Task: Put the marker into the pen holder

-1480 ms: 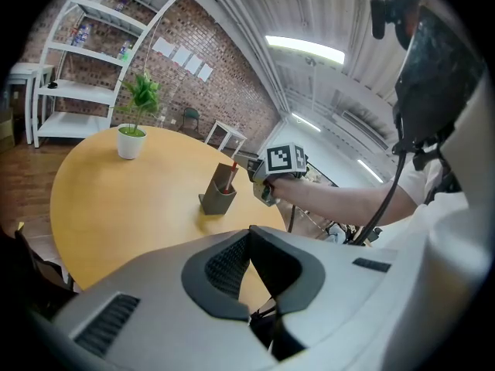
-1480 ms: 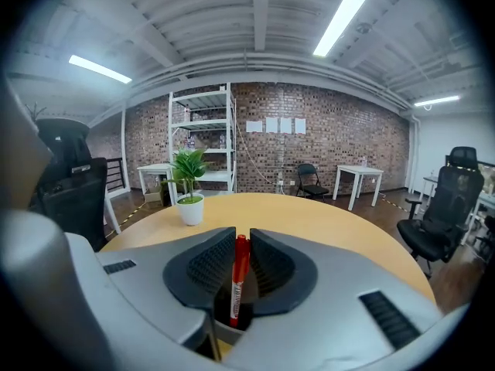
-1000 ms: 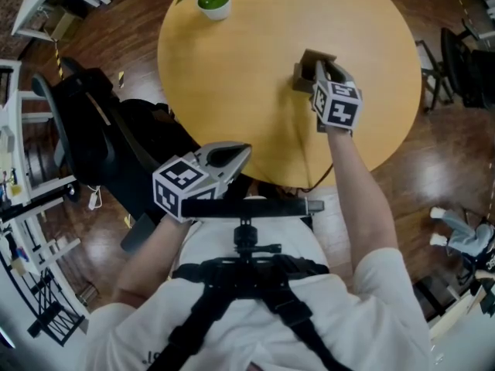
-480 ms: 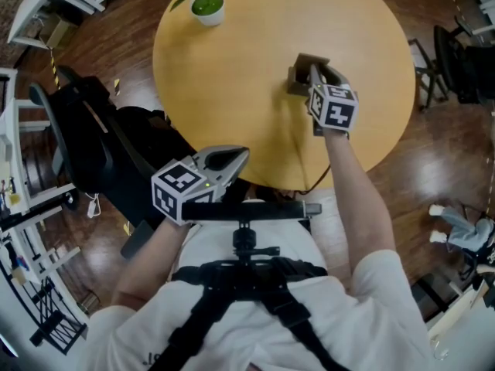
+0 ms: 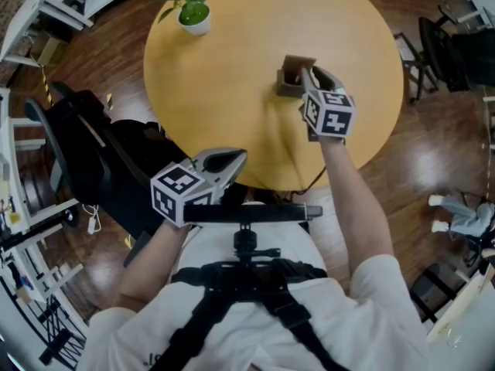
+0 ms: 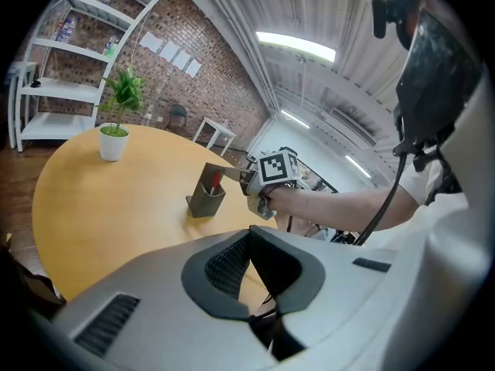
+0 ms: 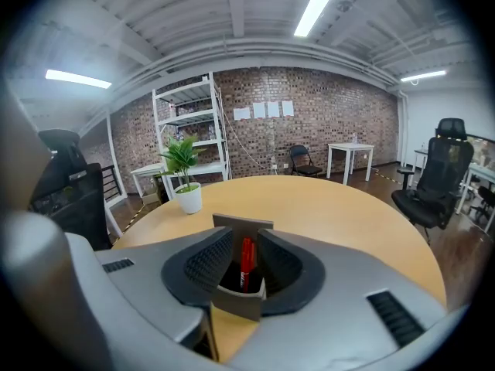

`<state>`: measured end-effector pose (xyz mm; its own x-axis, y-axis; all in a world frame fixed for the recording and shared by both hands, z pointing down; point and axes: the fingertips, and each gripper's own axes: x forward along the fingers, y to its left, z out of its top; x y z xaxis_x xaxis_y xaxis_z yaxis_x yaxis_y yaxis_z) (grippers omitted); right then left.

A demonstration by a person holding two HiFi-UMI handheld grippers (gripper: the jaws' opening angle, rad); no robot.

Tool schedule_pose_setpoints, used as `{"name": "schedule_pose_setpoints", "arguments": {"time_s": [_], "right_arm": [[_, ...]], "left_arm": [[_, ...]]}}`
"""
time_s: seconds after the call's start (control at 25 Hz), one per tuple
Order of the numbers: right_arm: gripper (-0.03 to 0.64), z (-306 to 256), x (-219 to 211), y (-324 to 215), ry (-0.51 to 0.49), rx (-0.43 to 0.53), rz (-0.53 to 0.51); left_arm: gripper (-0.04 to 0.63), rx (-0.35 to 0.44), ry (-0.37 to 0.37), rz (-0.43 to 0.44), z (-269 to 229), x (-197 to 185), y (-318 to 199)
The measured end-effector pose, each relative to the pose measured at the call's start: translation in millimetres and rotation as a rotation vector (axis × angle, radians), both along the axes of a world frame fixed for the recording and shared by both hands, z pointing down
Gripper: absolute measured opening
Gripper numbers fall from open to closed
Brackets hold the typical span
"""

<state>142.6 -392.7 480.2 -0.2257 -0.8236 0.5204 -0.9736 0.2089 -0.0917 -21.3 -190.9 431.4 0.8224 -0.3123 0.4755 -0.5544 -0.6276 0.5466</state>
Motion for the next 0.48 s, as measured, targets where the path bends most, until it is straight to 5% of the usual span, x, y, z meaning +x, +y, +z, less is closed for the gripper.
{"name": "schedule_pose_setpoints", "arguments": {"time_s": [0.48], "right_arm": [[0.087,-40,3,88,-0.063,-0.019,-0.018]], "left_arm": [[-0.003,0.022,0.025,0.052,-1,9,-3]]}}
